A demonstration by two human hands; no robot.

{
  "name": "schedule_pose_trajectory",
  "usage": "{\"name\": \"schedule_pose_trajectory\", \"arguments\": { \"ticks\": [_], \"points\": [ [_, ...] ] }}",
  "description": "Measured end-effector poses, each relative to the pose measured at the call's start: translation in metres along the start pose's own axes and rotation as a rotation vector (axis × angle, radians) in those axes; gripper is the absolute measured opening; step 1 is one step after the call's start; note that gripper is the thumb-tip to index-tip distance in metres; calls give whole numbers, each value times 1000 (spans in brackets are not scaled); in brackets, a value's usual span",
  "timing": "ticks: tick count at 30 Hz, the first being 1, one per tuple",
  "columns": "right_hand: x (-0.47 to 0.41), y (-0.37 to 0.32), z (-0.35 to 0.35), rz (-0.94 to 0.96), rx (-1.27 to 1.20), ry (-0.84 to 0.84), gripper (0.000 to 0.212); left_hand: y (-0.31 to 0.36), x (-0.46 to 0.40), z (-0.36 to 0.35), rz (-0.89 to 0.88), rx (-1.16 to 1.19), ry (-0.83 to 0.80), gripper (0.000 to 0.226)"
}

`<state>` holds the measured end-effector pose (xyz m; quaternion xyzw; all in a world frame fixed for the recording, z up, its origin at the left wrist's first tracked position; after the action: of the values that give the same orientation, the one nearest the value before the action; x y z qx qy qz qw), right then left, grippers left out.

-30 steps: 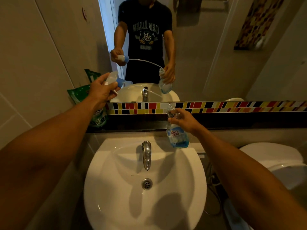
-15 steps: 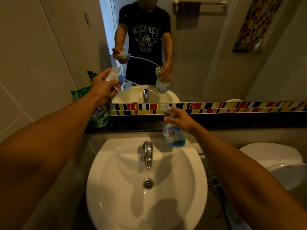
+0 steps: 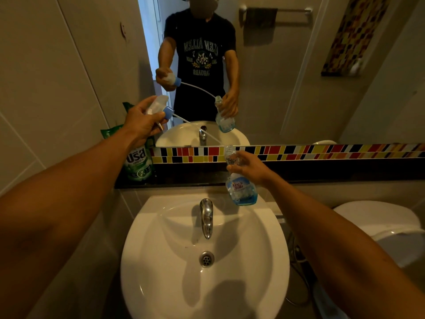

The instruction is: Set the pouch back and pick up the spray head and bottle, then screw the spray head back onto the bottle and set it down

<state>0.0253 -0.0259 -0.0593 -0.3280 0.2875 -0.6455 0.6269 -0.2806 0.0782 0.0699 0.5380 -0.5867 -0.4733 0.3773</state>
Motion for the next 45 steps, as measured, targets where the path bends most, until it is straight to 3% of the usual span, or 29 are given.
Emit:
{"name": "schedule_pose_trajectory", "arguments": {
  "ticks": [4, 6, 9, 13, 19, 30, 36, 45],
  "points": [
    [-5, -18, -8, 34, 23, -20, 37, -2, -5, -17, -23, -41, -68, 59],
    [-8, -26, -13, 45, 31, -24, 49, -2, -7, -29, -48, -90, -115, 59],
    [-10, -43, -19, 81, 25, -29, 39, -5, -5, -47, -58, -164, -177, 59],
    [-14, -62, -25, 116, 6, -34, 47, -10, 0, -65, -73, -220, -237, 58],
    [-14, -86, -35, 144, -90, -52, 41, -24, 7, -77, -67, -227, -324, 57],
    [-17, -100, -42, 132, -130, -22, 48, -23, 14, -75, -177, -304, -316, 56],
    [-16, -109, -47, 143, -114, -11, 47, -14, 22, -79, -350, -358, -276, 56],
    [-14, -113, -38, 134, -77, -29, 45, -16, 14, -82, -281, -372, -376, 55]
  ]
}}
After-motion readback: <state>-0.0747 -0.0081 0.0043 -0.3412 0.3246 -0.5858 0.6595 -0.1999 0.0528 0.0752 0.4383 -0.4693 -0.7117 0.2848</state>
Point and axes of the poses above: each hand's wrist, its own x-axis away from the middle knuckle, its own z-axis out of the back of the hand, y = z × x, the point moved 10 cm from there along -x, towards the middle knuckle, and after that the axes turned 12 degrees about x, right-handed, at the moved point
